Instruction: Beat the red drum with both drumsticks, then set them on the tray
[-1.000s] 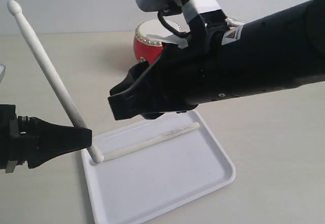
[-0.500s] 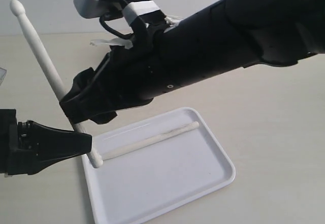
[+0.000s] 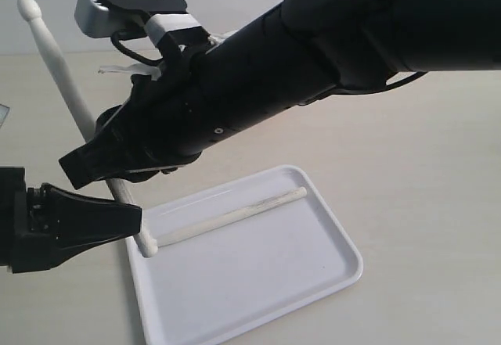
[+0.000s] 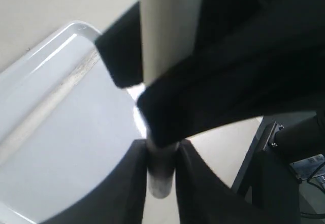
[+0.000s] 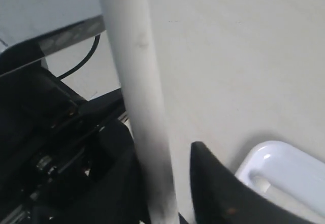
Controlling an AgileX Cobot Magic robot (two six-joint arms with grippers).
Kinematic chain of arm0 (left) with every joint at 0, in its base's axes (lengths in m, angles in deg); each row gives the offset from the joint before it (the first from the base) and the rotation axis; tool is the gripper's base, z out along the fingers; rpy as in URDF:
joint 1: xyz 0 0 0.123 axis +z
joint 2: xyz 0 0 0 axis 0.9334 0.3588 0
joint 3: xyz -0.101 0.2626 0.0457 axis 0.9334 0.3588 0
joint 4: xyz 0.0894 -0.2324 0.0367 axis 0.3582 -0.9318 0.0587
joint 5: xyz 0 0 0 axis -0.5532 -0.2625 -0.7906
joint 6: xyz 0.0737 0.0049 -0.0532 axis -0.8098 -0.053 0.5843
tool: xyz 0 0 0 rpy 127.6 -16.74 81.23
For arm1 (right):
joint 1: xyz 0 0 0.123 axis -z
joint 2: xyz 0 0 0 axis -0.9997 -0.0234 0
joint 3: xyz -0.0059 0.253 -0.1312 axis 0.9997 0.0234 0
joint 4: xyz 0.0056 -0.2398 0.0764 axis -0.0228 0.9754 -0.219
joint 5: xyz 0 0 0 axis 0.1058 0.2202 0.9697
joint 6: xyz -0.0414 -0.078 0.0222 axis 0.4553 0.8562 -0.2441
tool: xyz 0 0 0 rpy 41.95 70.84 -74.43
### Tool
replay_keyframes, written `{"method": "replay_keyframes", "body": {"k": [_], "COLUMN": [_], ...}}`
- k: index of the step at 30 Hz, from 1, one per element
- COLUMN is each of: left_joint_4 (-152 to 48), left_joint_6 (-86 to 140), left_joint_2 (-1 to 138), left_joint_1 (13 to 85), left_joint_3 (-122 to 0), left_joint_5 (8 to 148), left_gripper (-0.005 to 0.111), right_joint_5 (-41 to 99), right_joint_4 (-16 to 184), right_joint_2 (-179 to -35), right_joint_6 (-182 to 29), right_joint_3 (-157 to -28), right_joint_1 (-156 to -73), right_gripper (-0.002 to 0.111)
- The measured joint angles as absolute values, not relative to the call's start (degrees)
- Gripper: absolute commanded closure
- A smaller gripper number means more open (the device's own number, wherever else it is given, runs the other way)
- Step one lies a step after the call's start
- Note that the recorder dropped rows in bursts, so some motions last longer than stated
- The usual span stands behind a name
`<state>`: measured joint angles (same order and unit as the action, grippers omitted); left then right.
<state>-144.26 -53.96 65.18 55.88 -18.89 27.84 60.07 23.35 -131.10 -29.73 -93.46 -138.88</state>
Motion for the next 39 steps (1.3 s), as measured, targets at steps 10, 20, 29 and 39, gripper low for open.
{"method": "replay_keyframes", "body": {"k": [10,20,29,39], "left_joint_4": [-144.9,-147.2,-146.9,-144.6], "left_joint_6": [-53.9,-54.1,-52.0,-45.4], "left_joint_2": [65.2,65.1,62.3,57.2], "left_joint_1": [55.9,55.9,57.3,71.7], "left_joint_3": [-18.9,-18.9,-24.3,-27.5], "left_joint_5": [27.8,27.0,26.6,29.9], "left_gripper": [0.085,0.061,0.107,0.107], "right_joint_5": [60.5,60.2,71.4,73.6], "right_joint_4": [22.7,33.6,73.5,92.2], "right_joint_2": [-131.0,-126.8,-126.5,-126.8], "right_joint_6": [-29.0,-34.6,-54.0,-54.0], "right_joint_3": [-93.5,-93.5,-93.5,-87.0], "right_joint_1": [-138.3,-128.6,-126.3,-133.3], "right_gripper": [0.108,0.108,0.108,0.108]}}
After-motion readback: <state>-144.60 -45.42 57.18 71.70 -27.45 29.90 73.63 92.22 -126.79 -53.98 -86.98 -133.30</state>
